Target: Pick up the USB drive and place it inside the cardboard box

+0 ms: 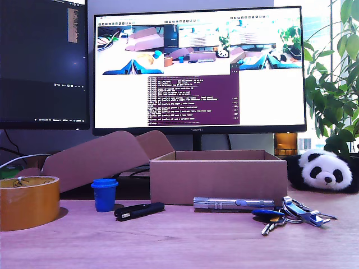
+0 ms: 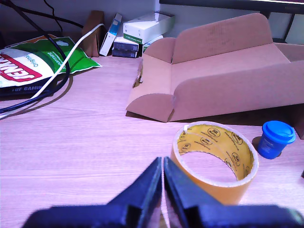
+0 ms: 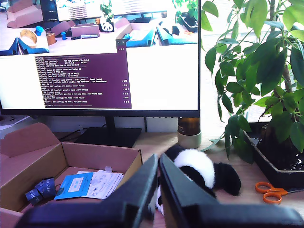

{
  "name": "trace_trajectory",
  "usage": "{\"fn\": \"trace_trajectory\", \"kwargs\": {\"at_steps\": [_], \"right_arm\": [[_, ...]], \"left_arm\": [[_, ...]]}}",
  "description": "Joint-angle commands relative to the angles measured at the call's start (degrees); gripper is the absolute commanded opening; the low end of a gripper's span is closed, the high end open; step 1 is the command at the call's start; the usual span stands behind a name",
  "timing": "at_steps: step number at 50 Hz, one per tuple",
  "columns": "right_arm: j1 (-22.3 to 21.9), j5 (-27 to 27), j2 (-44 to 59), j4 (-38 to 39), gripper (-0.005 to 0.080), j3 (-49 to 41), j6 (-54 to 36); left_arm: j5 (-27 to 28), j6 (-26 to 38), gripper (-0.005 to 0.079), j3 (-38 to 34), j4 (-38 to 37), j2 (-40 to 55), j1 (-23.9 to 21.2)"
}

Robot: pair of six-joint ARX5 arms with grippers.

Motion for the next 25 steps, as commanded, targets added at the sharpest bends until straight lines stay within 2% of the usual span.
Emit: {"fn": "trace_trajectory", "kwargs": {"at_steps": [1, 19, 25], "right_arm": [[0.17, -3.72, 0.04, -13.09, -0.0013, -0.52, -5.68], [0.17, -3.69, 0.04, -12.98, -0.0013, -0.52, -5.62], [0.17, -4.33, 0.04, -12.39, -0.0013, -0.52, -1.68]], "left_arm": [[1.01, -0.35, -0.0021, -0.61, 0.44, 0.48, 0.07], [1.01, -1.38, -0.0021, -0.61, 0.11, 0.48, 0.07], [4.66, -2.32, -0.0021, -0.61, 1.95, 0.48, 0.07]]}}
